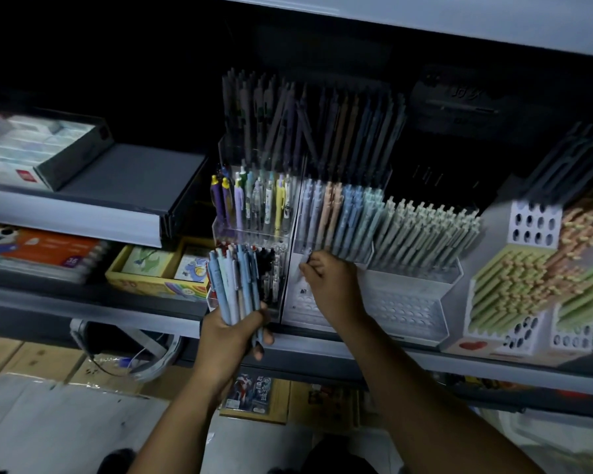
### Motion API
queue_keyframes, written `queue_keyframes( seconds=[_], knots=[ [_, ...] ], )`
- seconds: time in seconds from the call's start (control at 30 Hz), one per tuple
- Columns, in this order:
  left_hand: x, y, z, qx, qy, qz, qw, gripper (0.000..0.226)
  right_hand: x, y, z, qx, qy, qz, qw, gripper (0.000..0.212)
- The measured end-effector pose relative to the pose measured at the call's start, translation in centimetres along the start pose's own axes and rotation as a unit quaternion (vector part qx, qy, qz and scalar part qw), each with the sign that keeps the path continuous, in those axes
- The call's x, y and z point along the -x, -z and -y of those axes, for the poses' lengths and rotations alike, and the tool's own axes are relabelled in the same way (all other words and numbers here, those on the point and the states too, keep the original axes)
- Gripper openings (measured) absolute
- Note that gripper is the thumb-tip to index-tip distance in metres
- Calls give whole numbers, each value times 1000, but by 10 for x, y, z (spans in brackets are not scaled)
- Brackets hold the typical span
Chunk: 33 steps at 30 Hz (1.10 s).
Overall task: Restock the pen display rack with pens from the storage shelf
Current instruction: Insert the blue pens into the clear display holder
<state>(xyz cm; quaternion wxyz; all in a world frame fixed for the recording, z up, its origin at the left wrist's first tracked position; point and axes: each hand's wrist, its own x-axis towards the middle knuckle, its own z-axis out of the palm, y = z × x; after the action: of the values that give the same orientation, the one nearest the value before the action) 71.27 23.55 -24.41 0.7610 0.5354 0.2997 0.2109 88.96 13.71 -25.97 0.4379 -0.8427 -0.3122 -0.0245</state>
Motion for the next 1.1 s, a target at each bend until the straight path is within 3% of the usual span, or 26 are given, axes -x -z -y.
queue_keyframes(
  seconds=[0.23, 0.37, 0.5, 0.63, 0.77, 0.9, 1.0, 1.1],
  knots=[
    [1, 0, -2, 1, 7, -1, 1000, 9, -7, -8, 3, 79, -14, 49, 996, 39],
    [0, -1, -2, -10, -1, 0, 1000, 11, -13, -13, 7, 128, -57, 107, 984, 30],
    [1, -3, -2, -16, -3, 4, 1000, 10, -16, -18, 10, 151, -95, 115, 977, 18],
    [1, -4, -1, -14, 0, 7, 1000, 10, -17, -20, 12, 166, -96, 117, 974, 19],
    [-2, -3, 2, -23, 7, 16, 1000, 7, -11, -21, 11, 69, -122, 122, 983, 15],
    [-3, -3, 4, -26, 10, 30, 999, 9, 8, -7, 21, -79, -164, 94, 979, 32],
    [-1, -5, 4, -23, 7, 38, 999, 12, 19, 5, 34, -175, -164, 75, 968, 9],
    [0, -7, 3, -23, 9, 49, 999, 17, 26, 15, 45, -252, -172, 102, 947, 11]
  ],
)
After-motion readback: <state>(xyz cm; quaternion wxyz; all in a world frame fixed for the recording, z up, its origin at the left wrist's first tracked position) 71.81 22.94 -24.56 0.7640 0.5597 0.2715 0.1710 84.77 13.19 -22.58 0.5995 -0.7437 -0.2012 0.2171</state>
